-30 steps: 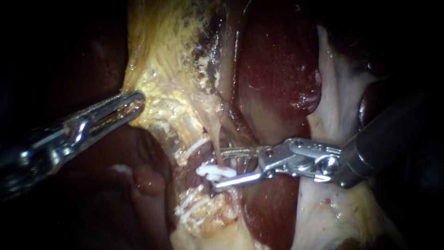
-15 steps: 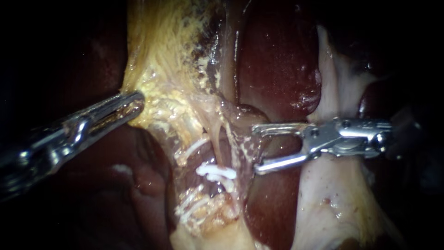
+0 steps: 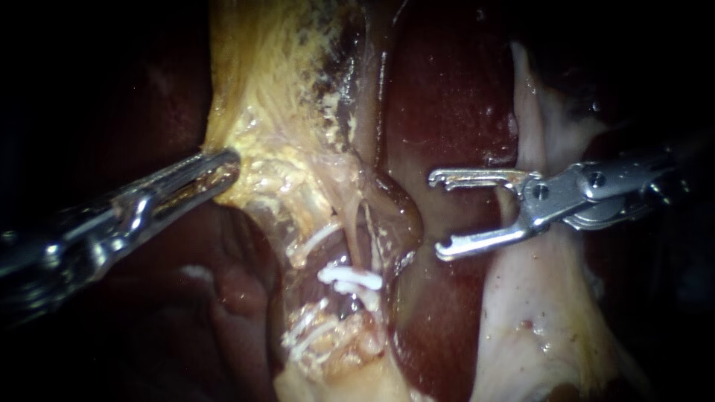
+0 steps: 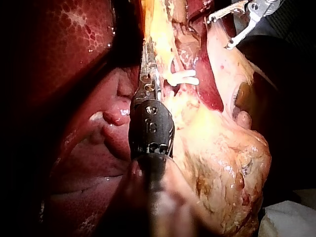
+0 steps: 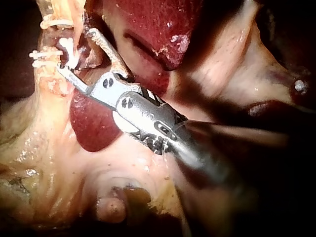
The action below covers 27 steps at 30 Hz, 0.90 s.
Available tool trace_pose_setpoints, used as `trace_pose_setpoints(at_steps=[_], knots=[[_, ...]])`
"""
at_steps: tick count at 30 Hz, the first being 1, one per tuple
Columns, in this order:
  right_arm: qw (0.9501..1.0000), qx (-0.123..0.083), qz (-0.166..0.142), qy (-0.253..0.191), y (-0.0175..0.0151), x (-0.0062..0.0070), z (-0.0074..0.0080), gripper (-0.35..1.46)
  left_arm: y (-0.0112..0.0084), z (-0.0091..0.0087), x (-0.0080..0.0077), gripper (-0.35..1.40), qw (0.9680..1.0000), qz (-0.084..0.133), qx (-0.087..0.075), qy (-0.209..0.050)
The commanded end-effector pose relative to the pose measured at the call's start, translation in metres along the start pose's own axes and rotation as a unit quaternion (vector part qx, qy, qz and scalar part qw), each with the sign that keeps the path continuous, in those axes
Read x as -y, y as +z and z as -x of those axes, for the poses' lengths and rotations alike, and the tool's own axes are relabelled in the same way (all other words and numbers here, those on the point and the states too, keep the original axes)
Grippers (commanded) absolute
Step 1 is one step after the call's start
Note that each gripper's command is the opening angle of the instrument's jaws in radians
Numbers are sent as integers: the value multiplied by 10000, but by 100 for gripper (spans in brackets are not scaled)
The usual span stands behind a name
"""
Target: Going back second clip right tube
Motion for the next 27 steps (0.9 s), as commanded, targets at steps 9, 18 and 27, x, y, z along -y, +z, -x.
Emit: trace_pose_setpoints(at_steps=[9, 18, 27], knots=[[10000, 8, -6, -85, -1, -1, 1, 60, 64, -21, 19, -35, 9997, -117, -161, 162], [10000, 7, -8, -86, -2, -1, 1, 60, 97, -20, 37, -35, 9989, -284, -223, 304], [10000, 7, -10, -84, -3, -1, 0, 60, 91, -18, 33, -35, 9985, -344, -253, 357]])
